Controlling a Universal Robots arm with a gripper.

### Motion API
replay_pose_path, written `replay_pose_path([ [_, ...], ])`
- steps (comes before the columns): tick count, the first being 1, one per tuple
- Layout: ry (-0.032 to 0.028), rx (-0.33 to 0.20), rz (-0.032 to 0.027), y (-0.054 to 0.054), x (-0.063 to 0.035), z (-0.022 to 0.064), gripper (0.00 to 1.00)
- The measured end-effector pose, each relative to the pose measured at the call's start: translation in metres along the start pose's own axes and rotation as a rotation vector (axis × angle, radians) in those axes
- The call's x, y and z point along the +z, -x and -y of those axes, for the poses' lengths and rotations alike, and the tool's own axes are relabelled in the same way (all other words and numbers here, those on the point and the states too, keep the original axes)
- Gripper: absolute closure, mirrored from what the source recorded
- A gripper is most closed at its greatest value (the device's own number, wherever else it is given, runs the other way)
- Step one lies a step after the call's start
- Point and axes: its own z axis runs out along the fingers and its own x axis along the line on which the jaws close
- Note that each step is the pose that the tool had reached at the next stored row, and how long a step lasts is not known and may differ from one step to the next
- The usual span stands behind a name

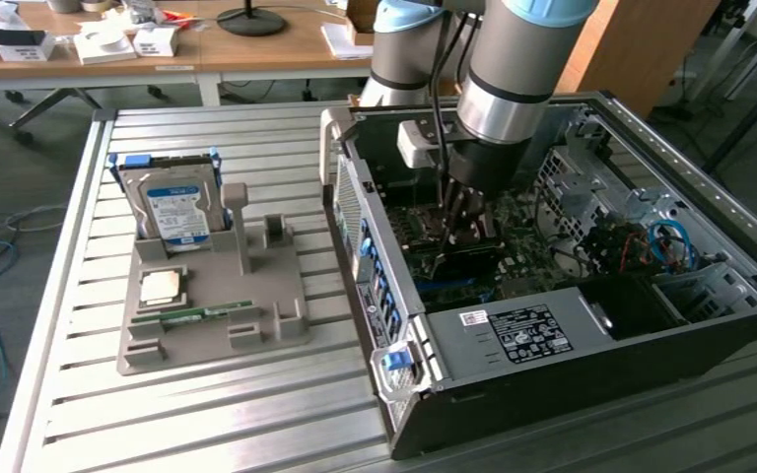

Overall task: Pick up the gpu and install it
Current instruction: 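Press down on the gpu until it lock into place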

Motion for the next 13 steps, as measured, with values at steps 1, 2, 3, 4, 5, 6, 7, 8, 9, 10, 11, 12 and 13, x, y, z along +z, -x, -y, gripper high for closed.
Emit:
replay_pose_path([
  [1,0.0000,0.000,0.0000,0.0000,0.0000,0.0000,0.89],
  [2,0.0001,0.000,0.0000,0.0000,0.0001,0.0000,0.89],
  [3,-0.0002,0.000,0.0005,0.0001,0.0007,0.0000,0.89],
  [4,-0.0001,0.000,0.0004,0.0001,0.0011,0.0000,0.89],
  [5,0.0000,0.000,0.0001,0.0000,0.0010,0.0000,0.89],
  [6,0.0000,0.000,0.0001,0.0000,0.0010,0.0000,0.89],
  [7,0.0000,0.000,0.0001,0.0000,0.0010,0.0000,0.89],
  [8,0.0000,0.000,0.0001,0.0000,0.0010,0.0000,0.89],
  [9,0.0001,0.000,-0.0001,0.0000,0.0011,0.0000,0.89],
  [10,0.0000,0.000,0.0002,0.0000,0.0014,0.0000,0.89],
  [11,0.0001,0.000,0.0002,0.0000,0.0014,0.0000,0.89],
  [12,0.0001,0.000,0.0001,0.0000,0.0014,0.0000,0.89],
  [13,0.0000,0.000,0.0005,0.0001,0.0016,0.0001,0.89],
])
